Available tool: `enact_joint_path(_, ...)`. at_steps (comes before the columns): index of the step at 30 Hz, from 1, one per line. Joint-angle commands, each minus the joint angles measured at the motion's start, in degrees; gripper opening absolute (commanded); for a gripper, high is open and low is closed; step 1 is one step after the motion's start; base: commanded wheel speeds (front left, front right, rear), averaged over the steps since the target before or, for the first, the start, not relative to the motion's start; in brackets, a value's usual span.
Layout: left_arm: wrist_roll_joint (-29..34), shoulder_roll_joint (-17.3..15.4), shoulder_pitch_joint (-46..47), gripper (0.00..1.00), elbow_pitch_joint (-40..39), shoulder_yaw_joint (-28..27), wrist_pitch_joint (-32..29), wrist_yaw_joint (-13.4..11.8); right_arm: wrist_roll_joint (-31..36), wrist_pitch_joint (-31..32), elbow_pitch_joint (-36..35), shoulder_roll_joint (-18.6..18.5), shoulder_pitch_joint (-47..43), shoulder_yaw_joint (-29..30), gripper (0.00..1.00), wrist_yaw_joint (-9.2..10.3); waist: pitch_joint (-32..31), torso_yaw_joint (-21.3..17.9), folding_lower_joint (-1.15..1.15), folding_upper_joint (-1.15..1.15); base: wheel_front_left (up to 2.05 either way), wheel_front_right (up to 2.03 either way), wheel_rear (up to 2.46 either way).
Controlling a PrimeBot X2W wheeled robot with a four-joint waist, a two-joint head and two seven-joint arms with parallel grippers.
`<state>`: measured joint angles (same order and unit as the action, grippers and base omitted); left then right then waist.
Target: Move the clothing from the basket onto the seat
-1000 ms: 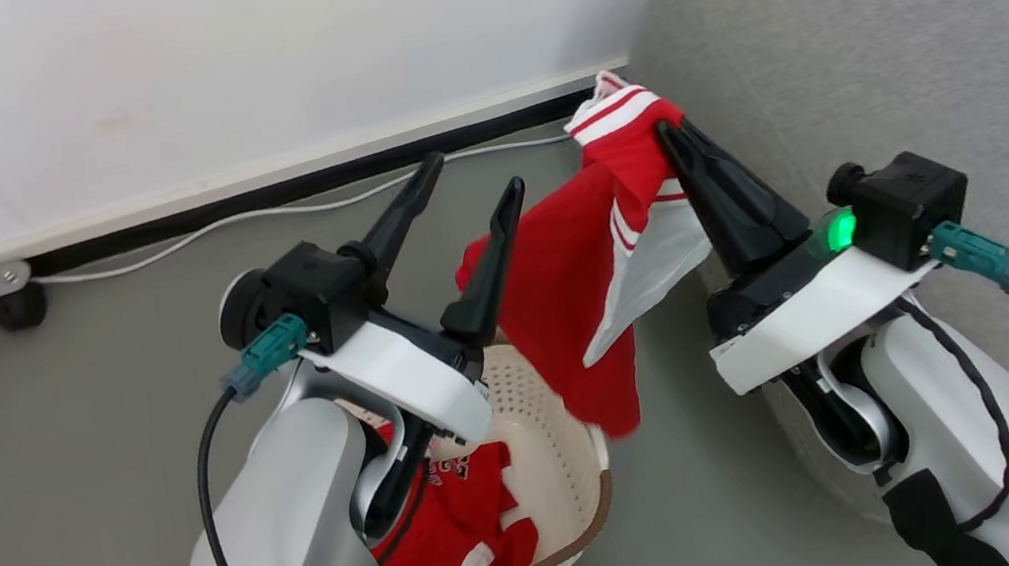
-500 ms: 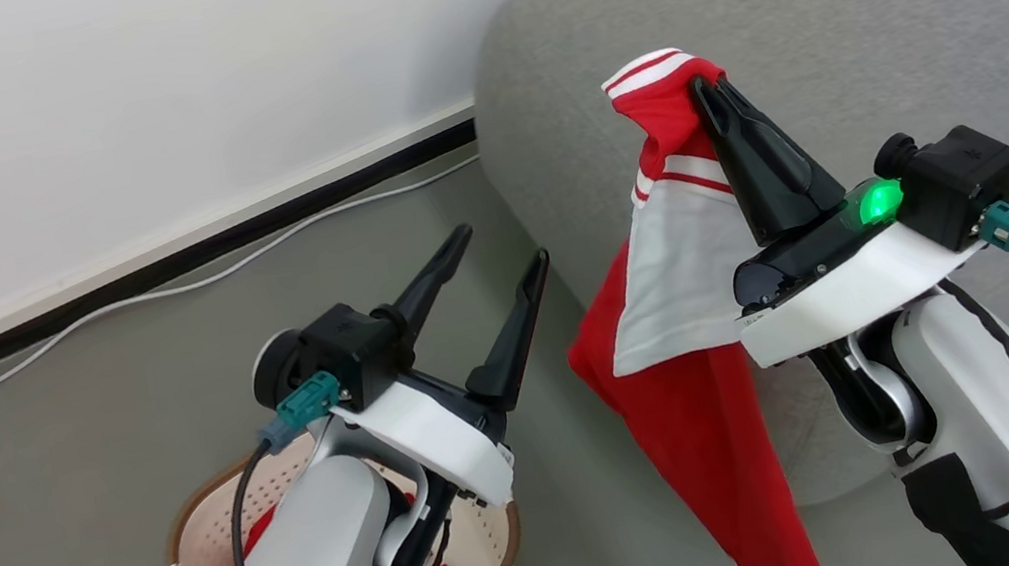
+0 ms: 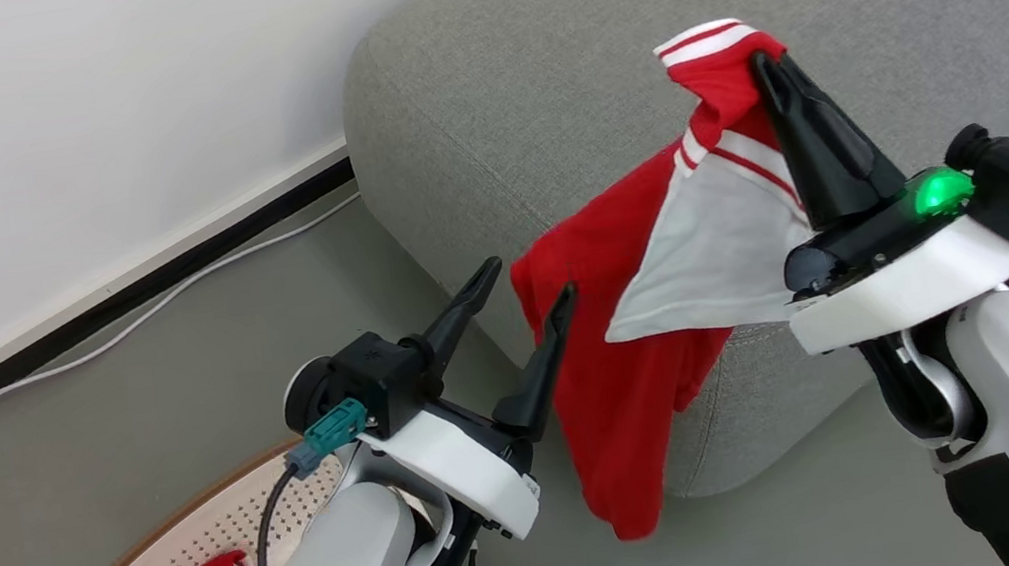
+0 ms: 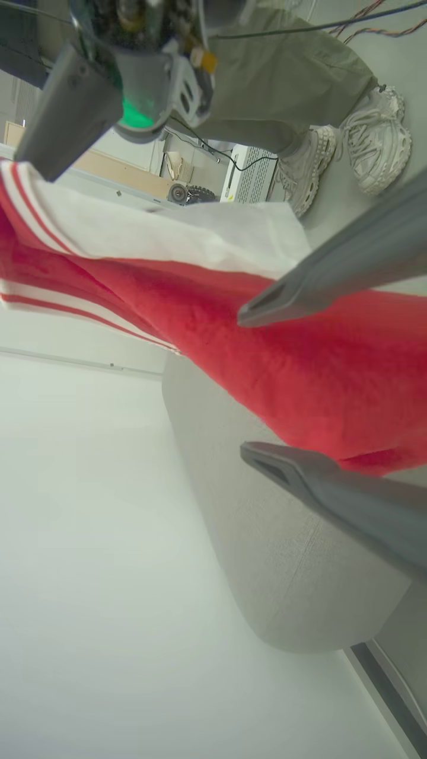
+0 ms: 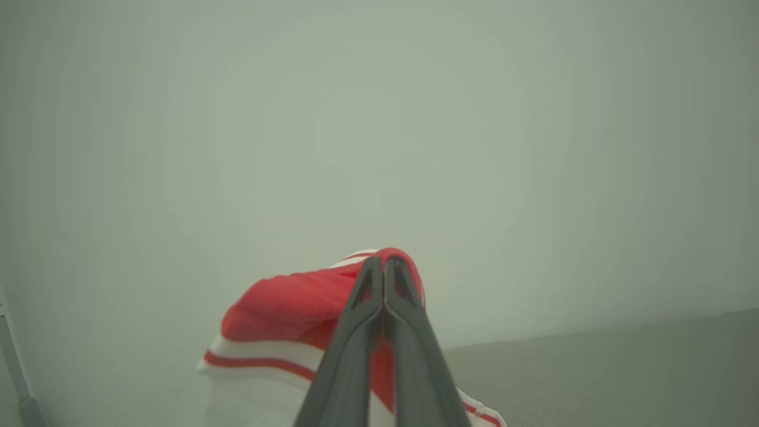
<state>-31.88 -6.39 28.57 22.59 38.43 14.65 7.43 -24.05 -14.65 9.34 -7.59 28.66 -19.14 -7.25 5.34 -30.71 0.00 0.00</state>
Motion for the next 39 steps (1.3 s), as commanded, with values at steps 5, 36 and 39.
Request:
enact_joint_path(5, -1.1, -0.29, 1.95, 1.0, -1.12, -0.16, 0.35, 0.05, 1.14, -0.35, -4.16, -0.56, -0.8, 2.29, 0.0, -0.24, 1.25, -0.65, 0.0, 0.0, 0.0, 0.0, 0.0)
enact_joint_path(36, 1.2, -4.11, 8.07, 1.0, -2.74, 5.07, 0.35, 0.05, 9.48, -0.35, 7.71, -17.04, 28.97, 26.24, 0.0, -0.24, 21.0, 4.43, 0.0, 0.0, 0.0, 0.0, 0.0)
enact_joint_path(39, 1.26, -4.28, 9.59, 1.0, -3.21, 6.1, 0.35, 0.05, 12.07, -0.35, 10.75, -19.95, 33.29, 28.02, 0.0, -0.24, 23.1, 5.8, 0.0, 0.0, 0.0, 0.0, 0.0)
